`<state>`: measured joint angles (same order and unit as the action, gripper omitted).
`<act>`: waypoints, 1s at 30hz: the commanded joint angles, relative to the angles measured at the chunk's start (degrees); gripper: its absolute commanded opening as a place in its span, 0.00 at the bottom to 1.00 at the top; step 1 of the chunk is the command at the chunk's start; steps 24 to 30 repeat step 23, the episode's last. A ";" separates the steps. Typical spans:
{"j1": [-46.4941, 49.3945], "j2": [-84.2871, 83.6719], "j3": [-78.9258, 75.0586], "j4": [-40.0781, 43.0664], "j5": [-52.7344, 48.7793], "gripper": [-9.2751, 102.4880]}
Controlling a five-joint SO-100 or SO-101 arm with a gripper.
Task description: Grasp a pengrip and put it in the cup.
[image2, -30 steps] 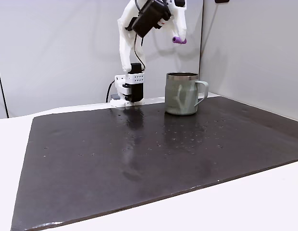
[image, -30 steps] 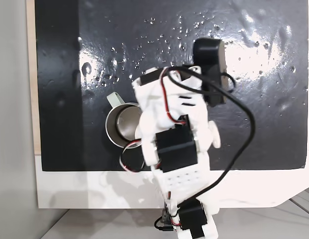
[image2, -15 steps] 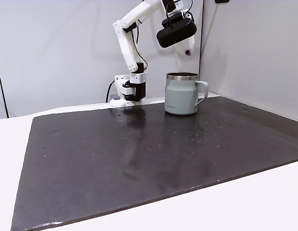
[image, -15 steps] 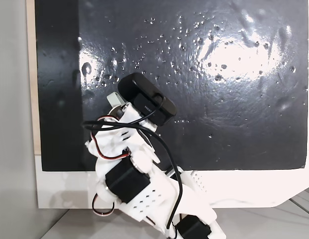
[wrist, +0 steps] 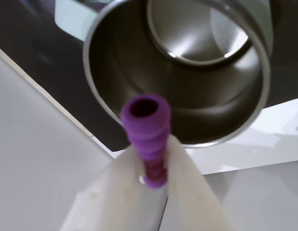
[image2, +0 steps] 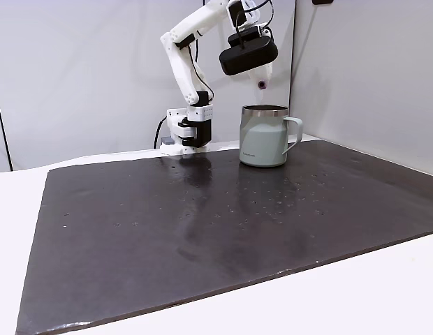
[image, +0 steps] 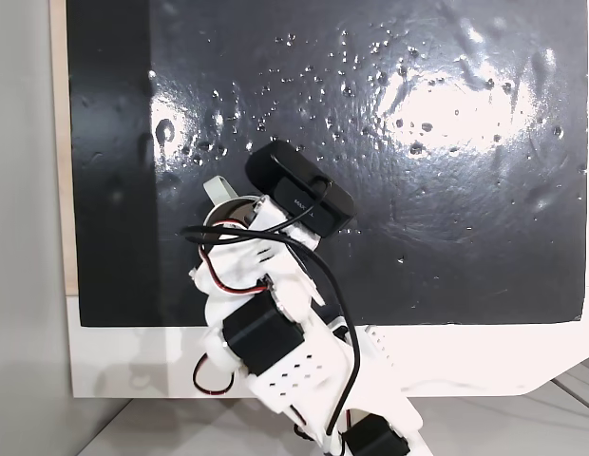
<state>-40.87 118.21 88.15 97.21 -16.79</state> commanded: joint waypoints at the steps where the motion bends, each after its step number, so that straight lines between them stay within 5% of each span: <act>1: 0.35 0.35 -0.70 0.09 -0.44 0.28; 3: 0.35 0.18 -0.79 0.09 -0.53 0.38; 6: 0.35 0.09 -1.32 0.09 -0.44 0.42; 30: 0.35 -0.62 -2.29 0.09 -0.53 0.42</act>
